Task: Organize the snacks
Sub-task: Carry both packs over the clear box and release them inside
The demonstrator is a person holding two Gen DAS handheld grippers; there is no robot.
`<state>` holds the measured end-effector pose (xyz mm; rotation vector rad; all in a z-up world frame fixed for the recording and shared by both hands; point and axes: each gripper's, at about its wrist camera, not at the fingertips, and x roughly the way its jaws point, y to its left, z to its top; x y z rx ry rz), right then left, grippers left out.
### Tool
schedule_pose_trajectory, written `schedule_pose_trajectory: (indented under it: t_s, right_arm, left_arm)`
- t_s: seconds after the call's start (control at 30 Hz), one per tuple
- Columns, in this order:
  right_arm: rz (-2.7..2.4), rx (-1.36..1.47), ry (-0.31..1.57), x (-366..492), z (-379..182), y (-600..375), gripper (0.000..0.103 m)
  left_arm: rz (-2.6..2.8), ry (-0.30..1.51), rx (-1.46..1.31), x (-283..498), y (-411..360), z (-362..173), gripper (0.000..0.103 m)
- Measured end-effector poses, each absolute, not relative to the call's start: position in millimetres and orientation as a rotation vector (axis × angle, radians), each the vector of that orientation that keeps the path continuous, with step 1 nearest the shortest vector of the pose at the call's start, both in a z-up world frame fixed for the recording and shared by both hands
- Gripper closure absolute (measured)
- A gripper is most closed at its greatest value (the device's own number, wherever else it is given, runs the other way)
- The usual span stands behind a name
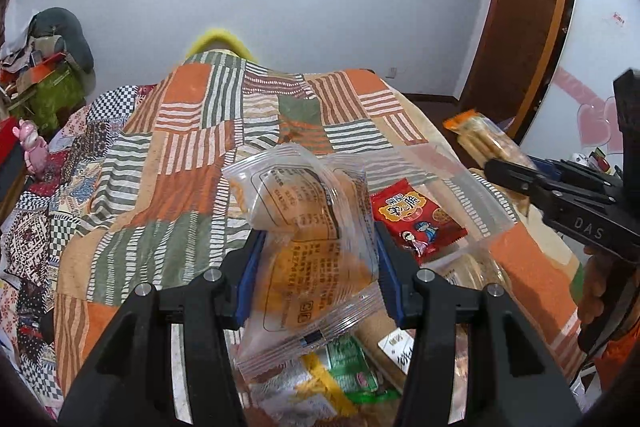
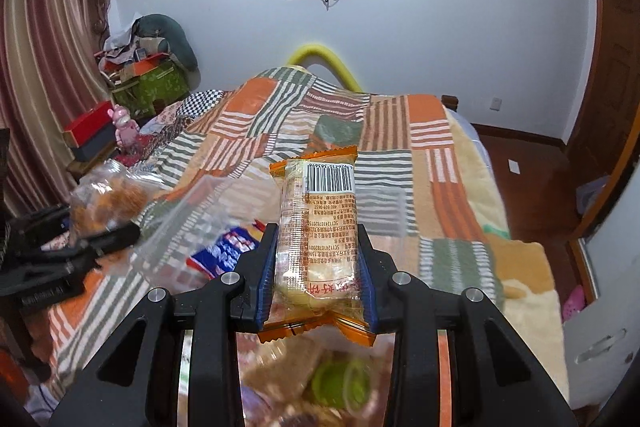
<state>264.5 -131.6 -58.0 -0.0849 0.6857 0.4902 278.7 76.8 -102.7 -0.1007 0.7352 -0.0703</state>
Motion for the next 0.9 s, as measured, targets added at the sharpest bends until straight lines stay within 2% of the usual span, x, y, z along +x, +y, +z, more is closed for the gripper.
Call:
schedule_pose_trajectory:
  t_s: [0.57, 0.77, 0.9]
  right_arm:
    - [0.533, -0.186, 0.845, 291.2, -92.0, -87.7, 0.071]
    - [0.540, -0.188, 0.859, 295.2, -93.5, -87.1, 0.068]
    - [0.542, -0.179, 0.841, 291.8, -87.8, -92.1, 0.059]
  left_arm:
    - [-0.077, 0.870, -0.119, 327.0, 68.0, -140.2, 0.052]
    - [-0.060, 0.867, -0.109, 324.4, 65.7, -137.9, 0.050]
    - [-0.066, 0.848, -0.120, 317.4, 69.5, -128.2, 0.050]
